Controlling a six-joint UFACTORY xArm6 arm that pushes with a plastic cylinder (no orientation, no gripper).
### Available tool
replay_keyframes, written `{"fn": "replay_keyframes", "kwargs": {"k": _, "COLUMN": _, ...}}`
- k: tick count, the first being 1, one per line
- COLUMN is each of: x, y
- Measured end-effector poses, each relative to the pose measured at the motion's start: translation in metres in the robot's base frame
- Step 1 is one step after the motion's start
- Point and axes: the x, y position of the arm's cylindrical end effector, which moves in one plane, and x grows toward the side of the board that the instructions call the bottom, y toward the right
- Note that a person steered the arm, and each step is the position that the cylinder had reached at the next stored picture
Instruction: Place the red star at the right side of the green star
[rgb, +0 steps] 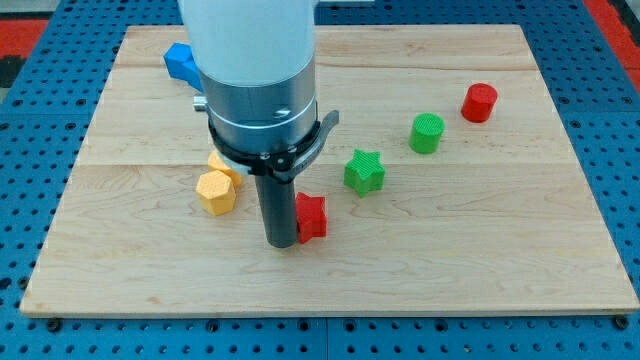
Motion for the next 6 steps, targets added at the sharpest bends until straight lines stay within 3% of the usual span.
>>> {"fn": "replay_keyframes", "kwargs": {"k": 1, "x": -0.008, "y": -0.033}}
{"fn": "replay_keyframes", "kwargs": {"k": 2, "x": -0.014, "y": 0.004}}
{"fn": "replay_keyframes", "kwargs": {"k": 4, "x": -0.020, "y": 0.131}}
{"fn": "replay_keyframes", "kwargs": {"k": 6, "x": -0.057, "y": 0.151}}
